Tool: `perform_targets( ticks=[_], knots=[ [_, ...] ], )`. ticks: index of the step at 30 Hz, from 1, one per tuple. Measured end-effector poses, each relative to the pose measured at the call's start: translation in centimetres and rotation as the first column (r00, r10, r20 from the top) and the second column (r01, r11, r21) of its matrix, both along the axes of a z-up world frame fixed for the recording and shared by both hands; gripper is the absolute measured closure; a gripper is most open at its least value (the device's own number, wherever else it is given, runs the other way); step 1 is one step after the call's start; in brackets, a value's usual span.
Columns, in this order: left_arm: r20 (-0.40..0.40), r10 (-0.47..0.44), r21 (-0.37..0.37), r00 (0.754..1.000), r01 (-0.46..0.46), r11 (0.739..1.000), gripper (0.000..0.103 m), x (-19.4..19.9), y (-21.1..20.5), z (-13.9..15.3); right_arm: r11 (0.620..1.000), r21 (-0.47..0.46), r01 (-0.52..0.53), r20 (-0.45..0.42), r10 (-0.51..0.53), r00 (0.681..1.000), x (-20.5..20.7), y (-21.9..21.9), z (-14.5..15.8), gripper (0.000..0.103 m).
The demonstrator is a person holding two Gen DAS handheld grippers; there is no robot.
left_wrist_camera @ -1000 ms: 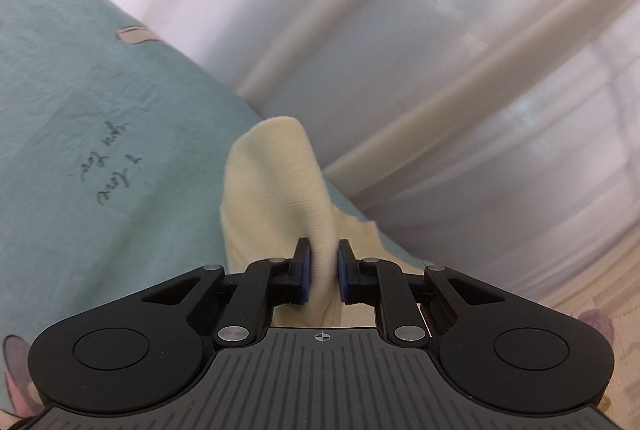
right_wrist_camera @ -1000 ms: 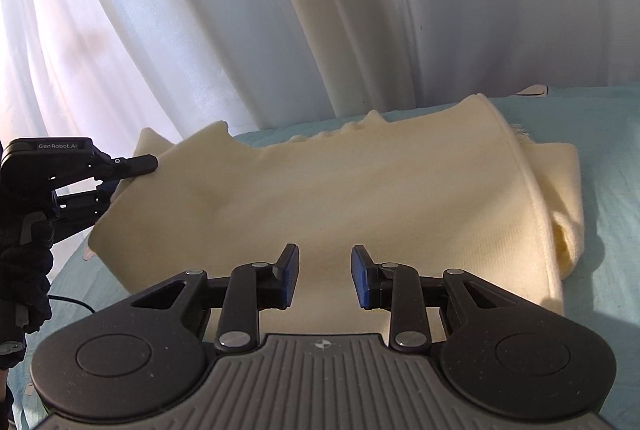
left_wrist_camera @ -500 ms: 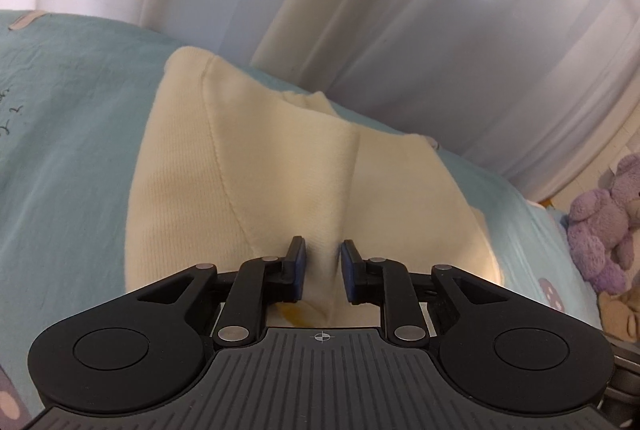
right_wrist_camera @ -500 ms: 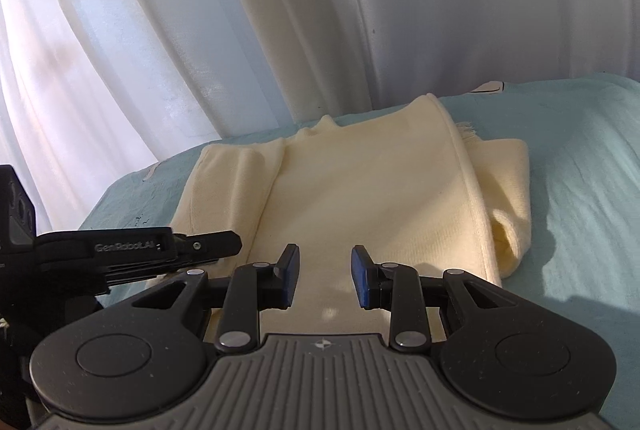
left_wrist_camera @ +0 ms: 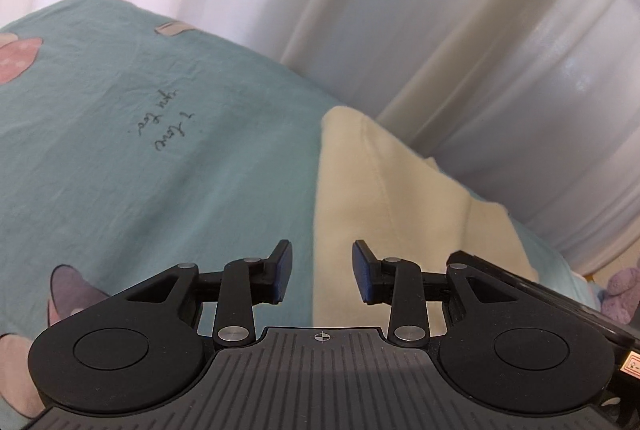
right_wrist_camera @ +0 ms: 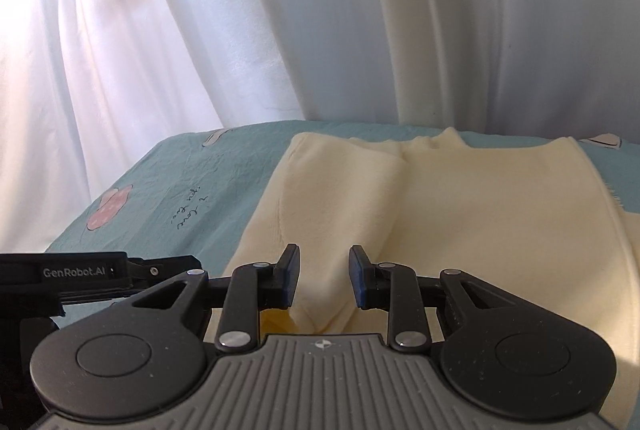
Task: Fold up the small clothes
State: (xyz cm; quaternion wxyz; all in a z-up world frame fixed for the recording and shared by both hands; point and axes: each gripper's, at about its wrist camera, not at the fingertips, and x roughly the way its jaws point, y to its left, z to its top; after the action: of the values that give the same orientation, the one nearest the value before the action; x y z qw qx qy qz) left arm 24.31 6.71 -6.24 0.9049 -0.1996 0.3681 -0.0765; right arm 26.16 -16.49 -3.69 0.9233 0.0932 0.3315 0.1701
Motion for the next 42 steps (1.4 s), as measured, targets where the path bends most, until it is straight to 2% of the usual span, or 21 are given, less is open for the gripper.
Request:
perform_targets(
  ticks=[2, 3, 5, 6, 7, 10, 12, 14, 16, 20, 26, 27, 28, 30, 34, 39, 42],
  knots=[
    [-0.023, -0.007, 0.012, 1.000, 0.007, 1.000, 0.067, 0.3, -0.5, -1.1, 0.999, -0.054, 0.004, -0.018, -0.005, 1.000, 0.7, 0.6, -0.9, 0.079],
    [-0.043, -0.019, 0.005, 0.999, 0.019, 1.000, 0.067, 0.2, -0.5, -1.6, 0.997, -0.077, 0.006, -0.015, -0.007, 1.000, 0.8, 0.6, -1.4, 0.084],
    [-0.061, -0.055, -0.013, 0.997, 0.054, 0.998, 0.067, 0.2, -1.0, -2.5, 0.993, -0.116, 0.011, -0.002, -0.011, 1.000, 0.7, 0.2, -1.6, 0.086],
    [-0.070, -0.062, -0.006, 0.996, 0.061, 0.998, 0.066, 0.2, -1.2, -2.9, 0.995, -0.099, 0.014, -0.019, -0.016, 1.000, 0.7, -0.3, -1.5, 0.086],
    [-0.071, -0.062, 0.003, 0.996, 0.062, 0.998, 0.065, 0.2, -1.3, -3.2, 0.998, -0.061, 0.026, -0.043, -0.028, 0.999, 0.8, -1.1, -1.5, 0.084],
    [-0.065, -0.058, -0.020, 0.996, 0.057, 0.998, 0.064, 0.2, -0.9, -3.5, 0.985, 0.151, 0.087, -0.149, -0.064, 0.987, 1.7, -4.8, -2.0, 0.077],
    [-0.064, -0.058, -0.036, 0.996, 0.056, 0.998, 0.063, 0.3, -0.7, -3.6, 0.950, 0.285, 0.129, -0.219, -0.066, 0.973, 2.7, -6.8, -2.8, 0.076],
    [-0.058, -0.063, -0.033, 0.996, 0.061, 0.998, 0.063, 0.3, -0.9, -3.6, 0.903, 0.402, 0.150, -0.279, -0.035, 0.960, 3.7, -7.9, -3.6, 0.069],
    [-0.051, -0.065, -0.027, 0.997, 0.064, 0.998, 0.062, 0.0, -1.0, -3.5, 0.867, 0.471, 0.162, -0.314, -0.007, 0.949, 4.7, -8.3, -4.3, 0.060],
    [-0.039, -0.066, -0.033, 0.997, 0.065, 0.997, 0.060, -0.3, -1.0, -3.6, 0.829, 0.528, 0.185, -0.352, 0.016, 0.936, 6.6, -7.7, -5.2, 0.060],
    [-0.030, -0.073, -0.038, 0.997, 0.072, 0.997, 0.059, -0.6, -0.9, -3.6, 0.841, 0.513, 0.172, -0.359, 0.028, 0.933, 8.6, -5.7, -4.9, 0.062],
    [-0.031, -0.075, -0.038, 0.997, 0.073, 0.997, 0.059, -0.7, -0.9, -3.6, 0.846, 0.507, 0.165, -0.359, 0.033, 0.933, 8.6, -5.4, -4.8, 0.069],
    [-0.034, -0.075, -0.041, 0.997, 0.074, 0.996, 0.059, -0.7, -0.8, -3.6, 0.855, 0.492, 0.163, -0.362, 0.031, 0.932, 8.6, -5.2, -4.7, 0.081],
    [-0.038, -0.077, -0.054, 0.996, 0.075, 0.996, 0.059, -1.1, -0.7, -3.5, 0.888, 0.434, 0.151, -0.347, 0.010, 0.938, 8.4, -4.6, -4.1, 0.087],
    [-0.023, -0.112, -0.058, 0.993, 0.110, 0.992, 0.057, -2.6, -0.8, -2.9, 0.931, 0.346, 0.117, -0.293, -0.011, 0.956, 7.6, -3.6, -3.0, 0.089],
    [-0.004, -0.162, -0.031, 0.987, 0.162, 0.986, 0.050, -4.1, -1.4, -2.7, 0.945, 0.310, 0.106, -0.258, -0.024, 0.966, 6.9, -3.2, -1.9, 0.090],
    [-0.004, -0.189, 0.019, 0.982, 0.189, 0.982, 0.048, -4.5, -2.1, -2.9, 0.953, 0.286, 0.096, -0.229, -0.029, 0.973, 6.5, -3.0, -1.2, 0.090]
  ],
)
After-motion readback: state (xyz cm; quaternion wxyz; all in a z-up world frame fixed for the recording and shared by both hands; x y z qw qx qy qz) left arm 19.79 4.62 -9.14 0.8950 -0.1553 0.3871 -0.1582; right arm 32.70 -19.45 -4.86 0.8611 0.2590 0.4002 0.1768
